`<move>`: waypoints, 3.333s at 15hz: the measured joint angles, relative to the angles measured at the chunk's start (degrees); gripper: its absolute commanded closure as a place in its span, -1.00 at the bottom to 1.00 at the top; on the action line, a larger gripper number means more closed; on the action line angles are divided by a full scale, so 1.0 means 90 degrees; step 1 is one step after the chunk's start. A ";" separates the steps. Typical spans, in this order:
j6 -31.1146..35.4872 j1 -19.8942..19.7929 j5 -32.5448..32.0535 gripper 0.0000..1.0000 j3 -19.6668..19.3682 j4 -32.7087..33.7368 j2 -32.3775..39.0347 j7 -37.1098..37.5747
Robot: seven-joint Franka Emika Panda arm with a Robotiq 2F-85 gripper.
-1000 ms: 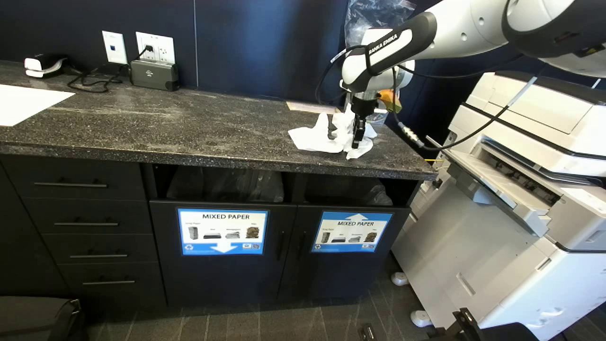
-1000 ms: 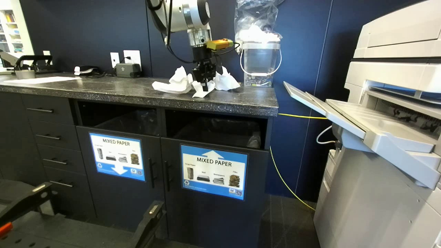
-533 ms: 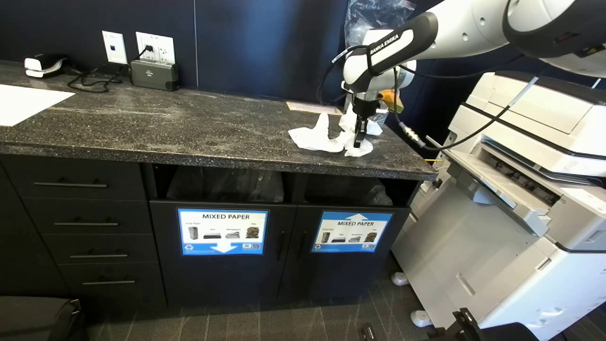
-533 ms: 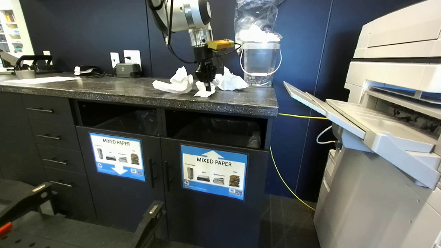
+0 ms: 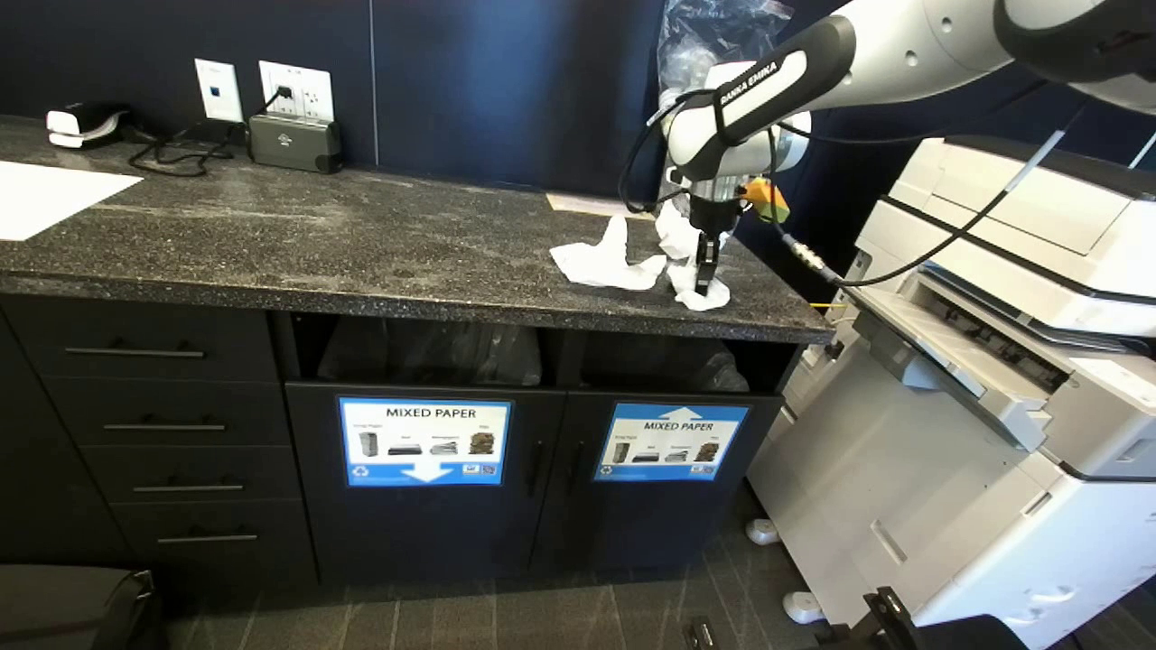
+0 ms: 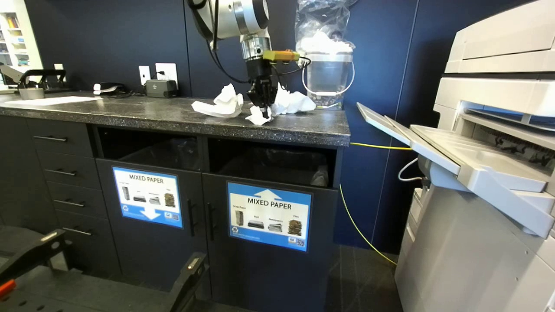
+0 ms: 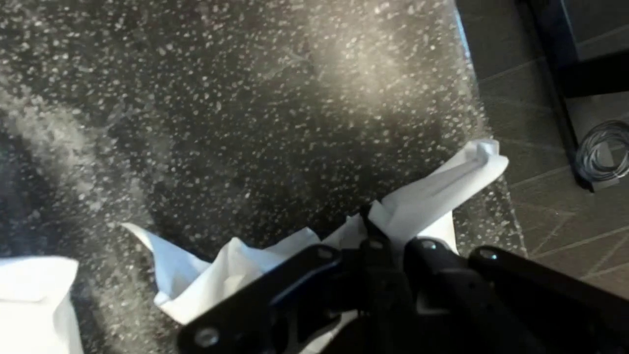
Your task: Pick up the paper from the counter and throw it in the bin
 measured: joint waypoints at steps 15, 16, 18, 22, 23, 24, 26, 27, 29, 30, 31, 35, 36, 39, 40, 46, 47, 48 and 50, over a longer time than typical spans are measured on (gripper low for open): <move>0.2620 0.0349 -0.0532 0.96 0.0002 -0.5156 -0.2400 0.3206; 0.2812 0.0396 -0.0558 0.96 0.0021 -0.5529 -0.2561 0.3479; 0.3131 0.0511 -0.0575 0.96 0.0054 -0.6285 -0.2927 0.4040; 0.3660 0.0739 -0.0578 0.96 0.0130 -0.7330 -0.3446 0.5110; 0.3780 0.0785 -0.0578 0.96 0.0149 -0.7483 -0.3495 0.5344; 0.3913 0.0828 -0.0578 0.96 0.0156 -0.7593 -0.3508 0.5575; 0.4338 0.0880 -0.0579 0.96 0.0154 -0.7744 -0.3480 0.5981; 0.4614 0.0888 -0.0581 0.96 0.0145 -0.7794 -0.3446 0.6159; 0.5180 0.0916 -0.0751 0.96 0.0053 -0.7844 -0.3332 0.6564; 0.5459 0.0956 -0.0908 0.96 -0.0044 -0.7856 -0.3264 0.6796; 0.5756 0.1023 -0.1108 0.96 -0.0195 -0.7865 -0.3190 0.7054; 0.7107 0.1805 -0.1938 0.96 -0.1518 -0.7865 -0.2808 0.7978; 0.7516 0.2146 -0.1949 0.96 -0.2006 -0.7848 -0.2648 0.8009; 0.8929 0.3238 -0.1263 0.96 -0.3296 -0.7806 -0.1993 0.7729; 0.9380 0.3488 -0.0848 0.96 -0.3469 -0.7807 -0.1742 0.7560; 1.1865 0.3084 0.1350 0.96 -0.2154 -0.7804 -0.0055 0.6696; 1.2281 0.2784 0.1575 0.96 -0.1776 -0.7765 0.0244 0.6520; 1.2686 0.2518 0.1652 0.96 -0.1519 -0.7700 0.0541 0.6370; 1.3323 0.2055 0.1631 0.96 -0.1259 -0.7500 0.1079 0.6092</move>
